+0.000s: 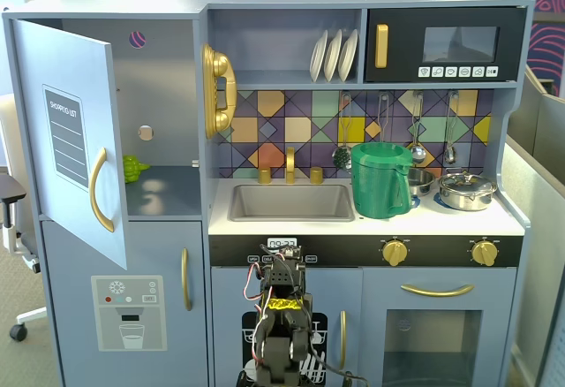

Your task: Open the left cabinet door

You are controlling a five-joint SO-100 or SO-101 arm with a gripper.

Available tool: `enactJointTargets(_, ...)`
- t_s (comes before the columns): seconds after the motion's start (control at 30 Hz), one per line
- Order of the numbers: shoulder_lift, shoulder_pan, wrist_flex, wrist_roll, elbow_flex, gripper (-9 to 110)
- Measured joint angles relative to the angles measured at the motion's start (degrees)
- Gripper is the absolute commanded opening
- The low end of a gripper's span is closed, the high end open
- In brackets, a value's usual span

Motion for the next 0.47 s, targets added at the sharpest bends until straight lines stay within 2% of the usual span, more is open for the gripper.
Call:
enactJointTargets(0.03,0.2,0.4,0.3,-0.2,0.0,0)
enactJointTargets(0.47,0.5,0.8,2.5,-1.1,-0.3,0)
